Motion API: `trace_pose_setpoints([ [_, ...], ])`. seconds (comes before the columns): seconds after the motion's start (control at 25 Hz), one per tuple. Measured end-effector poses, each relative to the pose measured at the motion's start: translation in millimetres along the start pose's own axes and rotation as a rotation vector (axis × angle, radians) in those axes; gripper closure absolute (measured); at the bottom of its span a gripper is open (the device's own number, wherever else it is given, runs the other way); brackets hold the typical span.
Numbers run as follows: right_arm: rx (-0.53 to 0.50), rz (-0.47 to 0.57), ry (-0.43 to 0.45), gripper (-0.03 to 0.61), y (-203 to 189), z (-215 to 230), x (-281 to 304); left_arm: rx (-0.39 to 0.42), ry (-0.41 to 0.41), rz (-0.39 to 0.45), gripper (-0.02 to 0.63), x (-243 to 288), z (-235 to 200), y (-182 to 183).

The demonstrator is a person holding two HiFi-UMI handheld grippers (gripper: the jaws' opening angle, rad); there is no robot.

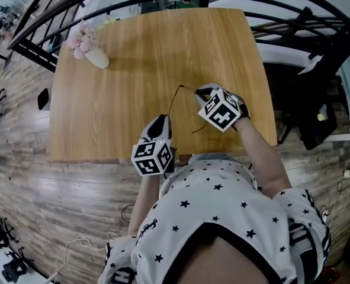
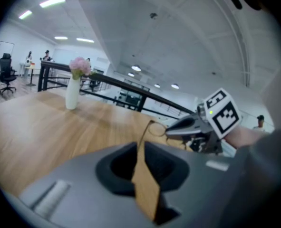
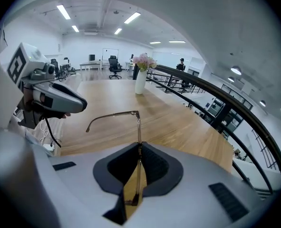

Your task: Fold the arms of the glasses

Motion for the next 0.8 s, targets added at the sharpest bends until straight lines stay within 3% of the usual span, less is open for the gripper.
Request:
trace_pose_setpoints([
  [0.24, 0.024, 0.025, -0.035, 0.558, 8, 3, -16, 0.049, -0.005, -0.021, 0.525, 2, 4, -2],
  [0.64, 0.050, 0.085, -0.072, 0.558, 25, 11, -36, 0.100, 0.039, -0.007, 0.532, 6, 2, 10],
  [0.8, 0.054, 0.101, -0.070, 0.558, 29, 12, -41, 0.109, 0.049, 0.001, 0.572, 6, 3, 13],
])
Point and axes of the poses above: the fingertips, and each gripper's own axes: x forward along the fingers, z to its right, y out of its top, the point moved 3 cm from there along -x, backward along the fingers, and after that the axes turned 4 degrees about -z, right-handed, at the moved point
